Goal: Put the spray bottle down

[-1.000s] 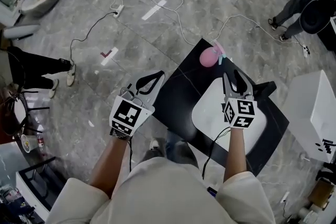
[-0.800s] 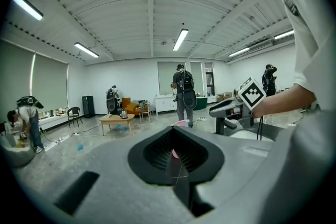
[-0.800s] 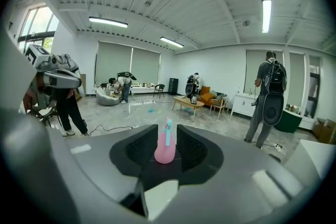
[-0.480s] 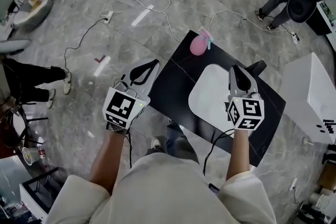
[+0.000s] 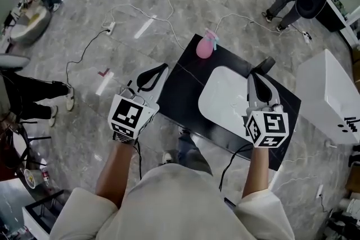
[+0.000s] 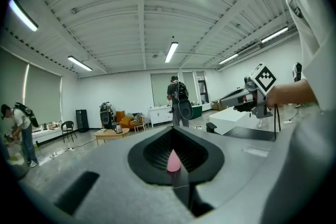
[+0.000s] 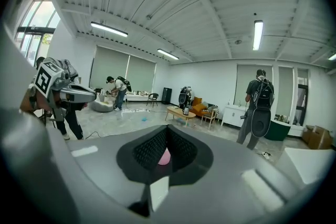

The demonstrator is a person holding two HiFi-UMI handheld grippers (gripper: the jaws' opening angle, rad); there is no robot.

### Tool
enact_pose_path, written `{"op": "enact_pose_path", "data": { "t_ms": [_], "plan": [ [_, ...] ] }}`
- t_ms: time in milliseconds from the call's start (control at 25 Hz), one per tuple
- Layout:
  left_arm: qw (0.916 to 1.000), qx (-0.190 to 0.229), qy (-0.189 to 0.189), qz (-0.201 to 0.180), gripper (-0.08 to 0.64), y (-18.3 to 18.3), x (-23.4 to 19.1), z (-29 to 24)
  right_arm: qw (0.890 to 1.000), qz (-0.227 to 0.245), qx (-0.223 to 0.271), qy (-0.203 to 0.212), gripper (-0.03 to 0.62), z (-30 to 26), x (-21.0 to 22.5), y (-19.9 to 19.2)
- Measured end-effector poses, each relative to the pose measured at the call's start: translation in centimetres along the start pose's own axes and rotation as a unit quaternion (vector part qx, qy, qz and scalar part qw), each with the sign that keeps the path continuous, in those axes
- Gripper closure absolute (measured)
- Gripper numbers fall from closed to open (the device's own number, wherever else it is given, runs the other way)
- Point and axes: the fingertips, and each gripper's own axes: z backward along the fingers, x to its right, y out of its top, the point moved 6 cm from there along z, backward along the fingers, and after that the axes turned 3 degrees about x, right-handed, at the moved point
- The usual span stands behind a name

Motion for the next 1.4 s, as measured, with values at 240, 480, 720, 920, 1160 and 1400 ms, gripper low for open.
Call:
{"op": "enact_pose_path", "data": {
  "t_ms": [240,480,720,920,1160,1400],
  "plan": [
    [0.9999,0.015,-0.001,-0.003,0.555,1.9,0.4,1.3,0.999,-0.009,0.034,0.016,0.588,3.0,-2.2,2.9],
    [0.9994,0.030,-0.009,-0.012,0.555,4.0,1.2,2.3,0.998,-0.015,0.058,0.018,0.588,5.4,-3.1,5.1],
    [0.9985,0.049,-0.017,-0.017,0.555,5.9,1.7,2.9,0.996,-0.013,0.084,0.021,0.588,7.2,-3.5,7.4],
    [0.9975,0.061,-0.026,-0.024,0.555,7.0,2.5,3.3,0.995,-0.006,0.093,0.023,0.588,7.9,-3.8,8.4],
    [0.9974,0.061,-0.025,-0.029,0.555,7.4,2.6,3.4,0.996,0.008,0.091,0.024,0.588,7.9,-4.0,8.5],
    [0.9974,0.057,-0.030,-0.033,0.555,7.4,2.7,3.1,0.995,0.012,0.090,0.028,0.588,7.5,-4.0,8.5]
  ]
}}
